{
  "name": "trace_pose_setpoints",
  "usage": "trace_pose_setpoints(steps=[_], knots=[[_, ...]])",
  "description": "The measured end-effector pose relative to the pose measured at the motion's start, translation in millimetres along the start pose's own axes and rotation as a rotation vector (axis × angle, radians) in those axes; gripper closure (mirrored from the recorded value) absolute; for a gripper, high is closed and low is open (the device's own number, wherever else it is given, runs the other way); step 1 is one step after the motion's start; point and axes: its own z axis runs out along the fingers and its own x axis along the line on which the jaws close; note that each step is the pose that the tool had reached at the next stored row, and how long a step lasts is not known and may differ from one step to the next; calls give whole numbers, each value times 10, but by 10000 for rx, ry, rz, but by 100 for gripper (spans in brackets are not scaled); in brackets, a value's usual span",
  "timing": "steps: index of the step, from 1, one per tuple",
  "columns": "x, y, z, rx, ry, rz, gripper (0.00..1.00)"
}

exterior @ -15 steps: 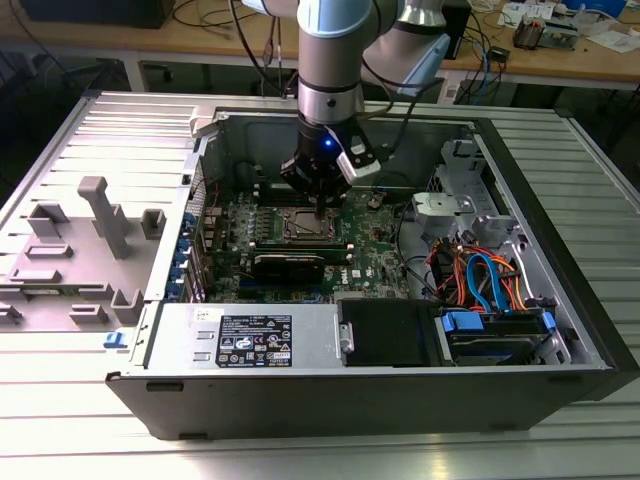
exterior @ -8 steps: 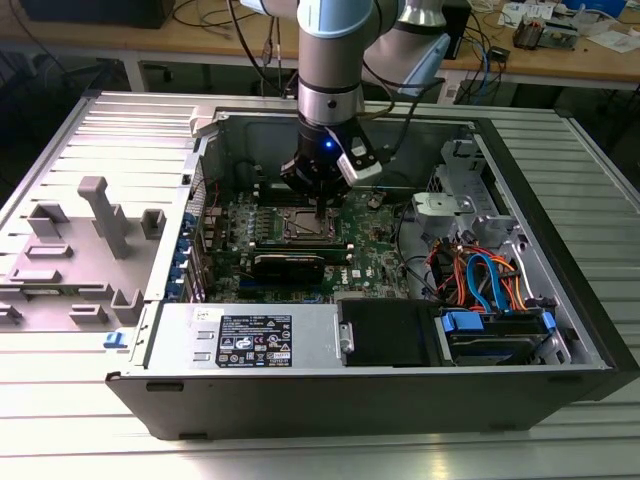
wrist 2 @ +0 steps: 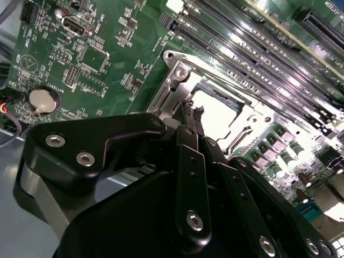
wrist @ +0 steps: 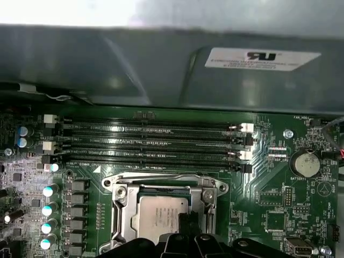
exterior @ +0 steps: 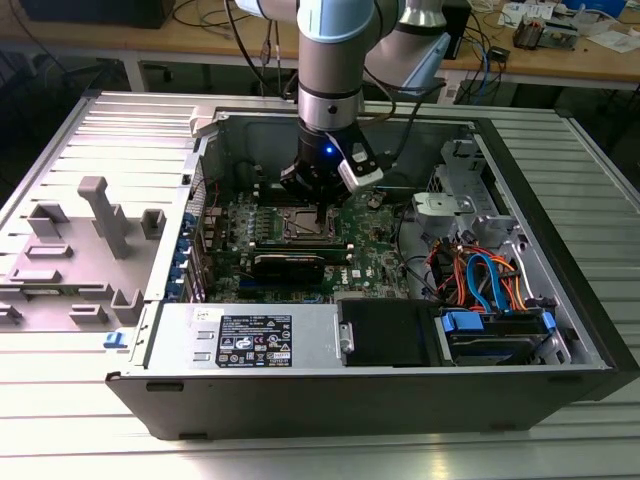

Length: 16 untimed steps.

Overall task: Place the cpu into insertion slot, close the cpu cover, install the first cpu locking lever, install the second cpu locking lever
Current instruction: 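Install the second cpu locking lever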

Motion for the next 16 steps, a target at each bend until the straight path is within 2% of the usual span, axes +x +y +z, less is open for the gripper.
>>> trace_pose_setpoints(steps=[7,16], knots=[[0,-31,-71,1,0,1,89],[0,-33,-73,9,1,0,89]])
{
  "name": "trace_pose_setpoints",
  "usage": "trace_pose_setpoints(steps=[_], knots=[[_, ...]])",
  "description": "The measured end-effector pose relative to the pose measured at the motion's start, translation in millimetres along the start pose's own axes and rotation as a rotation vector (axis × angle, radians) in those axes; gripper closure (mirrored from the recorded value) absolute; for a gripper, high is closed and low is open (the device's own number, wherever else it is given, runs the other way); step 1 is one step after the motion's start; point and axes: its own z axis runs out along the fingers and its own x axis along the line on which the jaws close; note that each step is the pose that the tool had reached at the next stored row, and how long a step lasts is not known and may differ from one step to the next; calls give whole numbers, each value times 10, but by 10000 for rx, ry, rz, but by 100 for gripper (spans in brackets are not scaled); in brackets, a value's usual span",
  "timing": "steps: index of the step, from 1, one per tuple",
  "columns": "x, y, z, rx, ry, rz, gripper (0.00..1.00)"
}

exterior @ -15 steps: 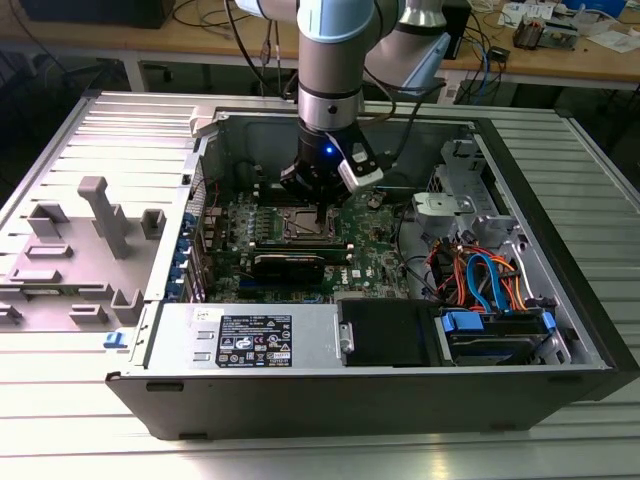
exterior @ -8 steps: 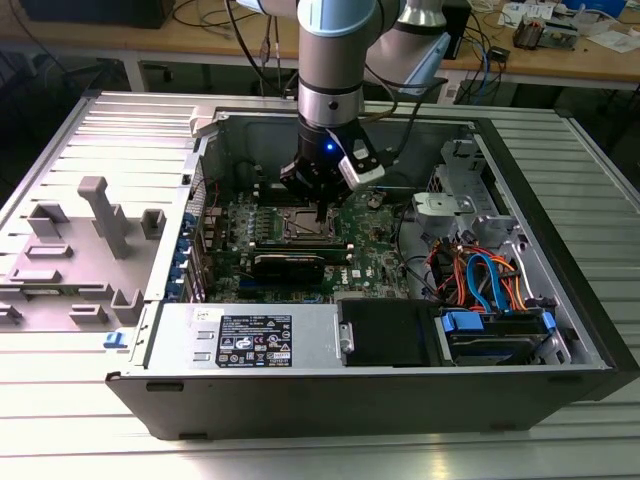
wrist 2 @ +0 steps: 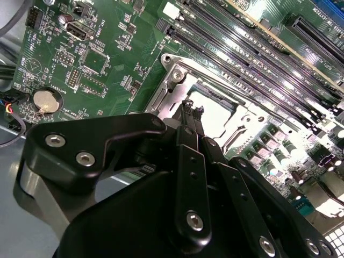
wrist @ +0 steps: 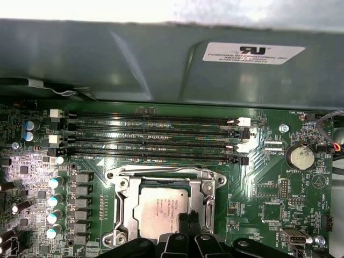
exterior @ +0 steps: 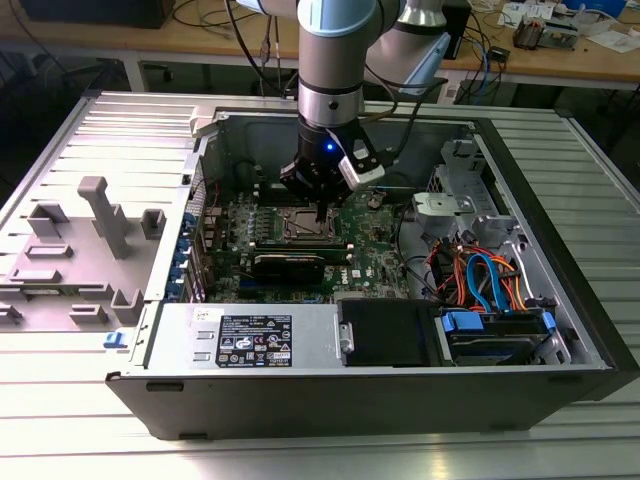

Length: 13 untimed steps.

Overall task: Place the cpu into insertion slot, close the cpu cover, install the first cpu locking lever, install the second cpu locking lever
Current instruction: 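Install the second cpu locking lever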

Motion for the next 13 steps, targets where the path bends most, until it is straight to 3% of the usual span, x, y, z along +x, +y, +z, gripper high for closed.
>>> trace_pose_setpoints(steps=[13], knots=[[3,-52,2,-1,0,2,89]])
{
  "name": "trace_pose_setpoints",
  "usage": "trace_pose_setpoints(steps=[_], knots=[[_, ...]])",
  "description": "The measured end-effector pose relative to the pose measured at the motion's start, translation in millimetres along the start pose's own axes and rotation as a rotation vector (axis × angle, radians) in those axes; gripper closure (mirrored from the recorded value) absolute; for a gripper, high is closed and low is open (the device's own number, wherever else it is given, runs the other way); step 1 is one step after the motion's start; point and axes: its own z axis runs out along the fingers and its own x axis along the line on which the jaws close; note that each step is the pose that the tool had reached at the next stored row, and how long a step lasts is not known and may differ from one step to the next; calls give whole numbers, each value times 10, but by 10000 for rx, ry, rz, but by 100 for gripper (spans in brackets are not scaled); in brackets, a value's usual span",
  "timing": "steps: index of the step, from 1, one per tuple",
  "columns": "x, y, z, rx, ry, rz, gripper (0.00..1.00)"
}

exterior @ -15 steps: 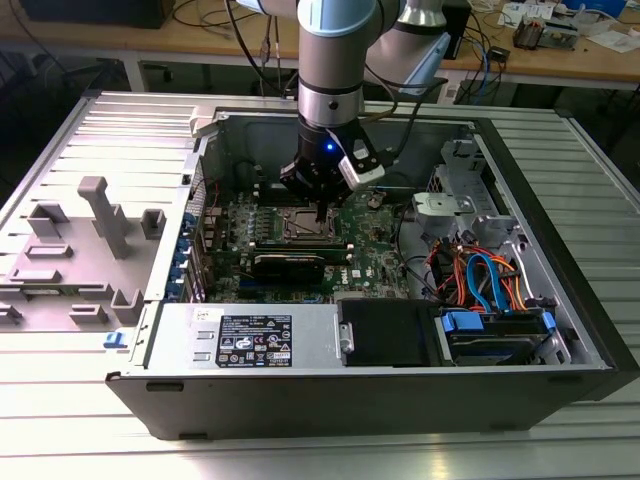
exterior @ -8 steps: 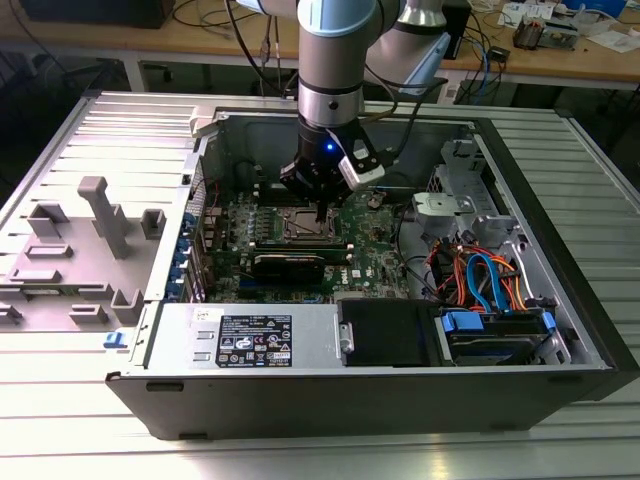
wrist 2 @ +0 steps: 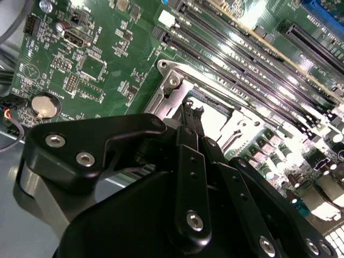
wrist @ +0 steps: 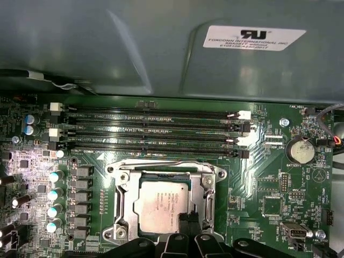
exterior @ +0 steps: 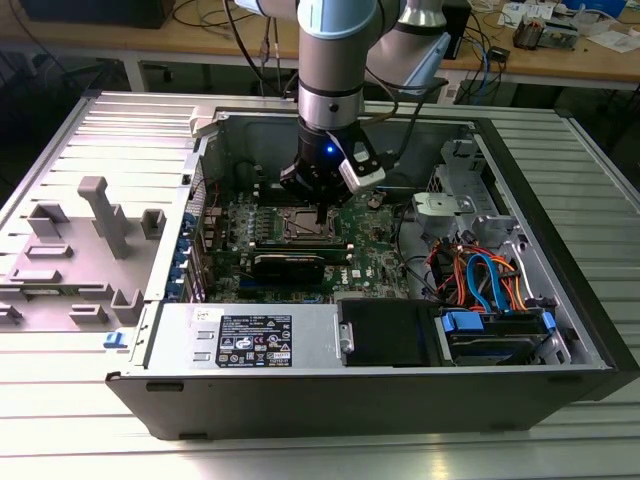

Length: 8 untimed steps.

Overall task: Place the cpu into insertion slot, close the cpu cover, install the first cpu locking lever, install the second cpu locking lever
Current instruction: 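Install the second cpu locking lever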

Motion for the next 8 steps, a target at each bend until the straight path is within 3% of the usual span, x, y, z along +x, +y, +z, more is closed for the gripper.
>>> trace_pose_setpoints(steps=[4,8], knots=[[0,-6,-15,1,0,-1,89],[-1,-12,-77,1,0,-2,89]])
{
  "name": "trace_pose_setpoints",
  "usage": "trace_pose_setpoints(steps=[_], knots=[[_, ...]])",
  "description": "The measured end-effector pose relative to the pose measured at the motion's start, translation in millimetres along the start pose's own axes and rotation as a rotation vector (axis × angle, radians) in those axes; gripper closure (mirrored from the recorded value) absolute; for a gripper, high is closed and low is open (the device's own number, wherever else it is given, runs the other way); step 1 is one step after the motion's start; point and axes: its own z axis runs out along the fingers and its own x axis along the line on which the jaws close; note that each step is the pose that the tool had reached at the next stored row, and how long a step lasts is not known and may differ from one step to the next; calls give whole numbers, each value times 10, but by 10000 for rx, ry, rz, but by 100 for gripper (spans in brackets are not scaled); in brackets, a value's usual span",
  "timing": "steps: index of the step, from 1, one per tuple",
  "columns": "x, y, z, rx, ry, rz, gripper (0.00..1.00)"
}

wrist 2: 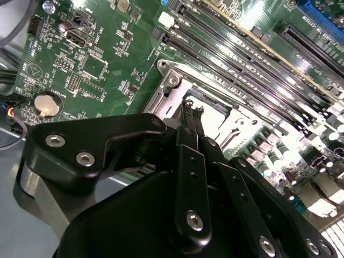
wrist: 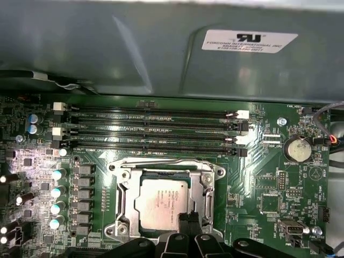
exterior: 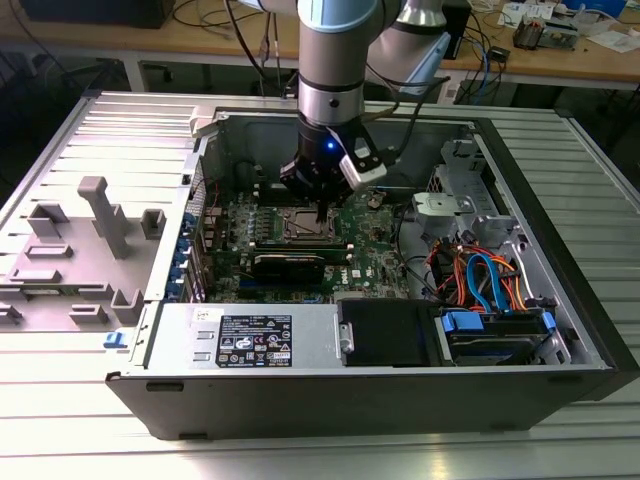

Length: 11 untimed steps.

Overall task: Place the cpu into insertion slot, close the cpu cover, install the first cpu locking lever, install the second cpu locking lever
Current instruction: 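Install the second cpu locking lever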

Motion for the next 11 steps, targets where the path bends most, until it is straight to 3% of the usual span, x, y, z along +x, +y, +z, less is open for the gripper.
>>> trace_pose_setpoints(steps=[3,6,11], knots=[[0,-12,-50,1,-1,-1,89],[2,-57,-50,11,0,0,89],[10,-240,-46,13,0,-1,89]])
